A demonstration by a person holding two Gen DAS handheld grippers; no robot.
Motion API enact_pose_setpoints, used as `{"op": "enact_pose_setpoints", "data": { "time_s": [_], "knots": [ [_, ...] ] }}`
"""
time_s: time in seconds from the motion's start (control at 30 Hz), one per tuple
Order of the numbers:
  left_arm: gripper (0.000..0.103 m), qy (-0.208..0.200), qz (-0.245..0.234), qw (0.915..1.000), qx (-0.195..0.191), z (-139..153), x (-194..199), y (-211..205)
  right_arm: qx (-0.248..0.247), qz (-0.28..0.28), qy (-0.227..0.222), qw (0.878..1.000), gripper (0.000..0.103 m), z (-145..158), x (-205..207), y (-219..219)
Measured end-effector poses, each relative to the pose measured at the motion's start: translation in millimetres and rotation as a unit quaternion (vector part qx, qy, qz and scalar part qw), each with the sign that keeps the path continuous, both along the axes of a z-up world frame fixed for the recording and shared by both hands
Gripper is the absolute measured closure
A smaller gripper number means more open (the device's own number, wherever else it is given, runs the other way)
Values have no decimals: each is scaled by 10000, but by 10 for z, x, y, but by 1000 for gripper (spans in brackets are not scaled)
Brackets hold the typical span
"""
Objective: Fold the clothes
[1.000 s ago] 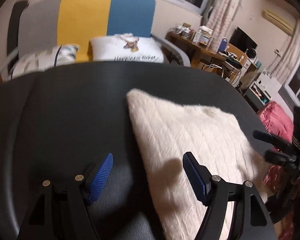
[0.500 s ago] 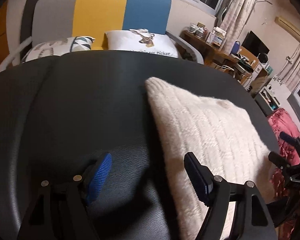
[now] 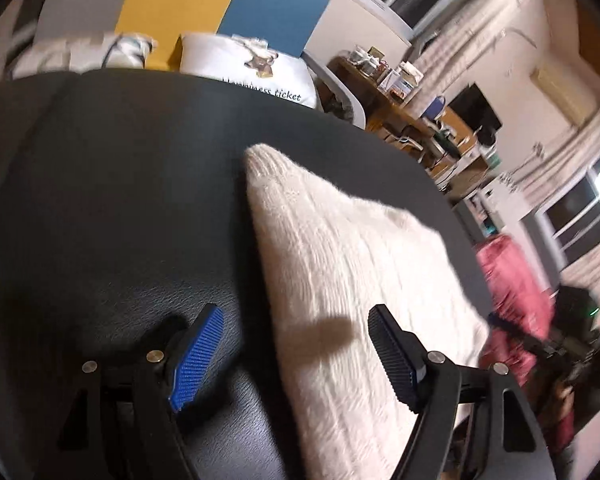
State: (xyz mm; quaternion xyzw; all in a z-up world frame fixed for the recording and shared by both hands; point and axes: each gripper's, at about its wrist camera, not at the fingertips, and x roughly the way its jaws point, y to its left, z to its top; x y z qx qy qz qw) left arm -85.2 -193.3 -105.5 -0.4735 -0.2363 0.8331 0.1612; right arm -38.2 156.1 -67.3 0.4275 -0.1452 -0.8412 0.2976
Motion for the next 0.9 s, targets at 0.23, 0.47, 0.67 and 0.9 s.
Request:
{"op": "enact_pose_setpoints", "data": {
  "time_s": [0.23, 0.47, 0.67, 0.9],
  "knots": [
    [26, -90, -233, 9983, 518, -156, -185, 42, -325, -326, -1180, 9920, 0, -476, -380, 193],
    [15, -293, -676, 9957, 564, -304, -380, 323, -26, -64, -1396, 9902, 0, -634, -685, -374],
    [14, -247, -587, 9946, 819, -345, -388, 355, 285, 78, -1125, 9932, 0, -633, -694, -495],
    [51, 372, -681, 9969, -149, -115, -202, 491, 399, 257, -860, 9952, 2, -604, -607, -466]
  ]
}}
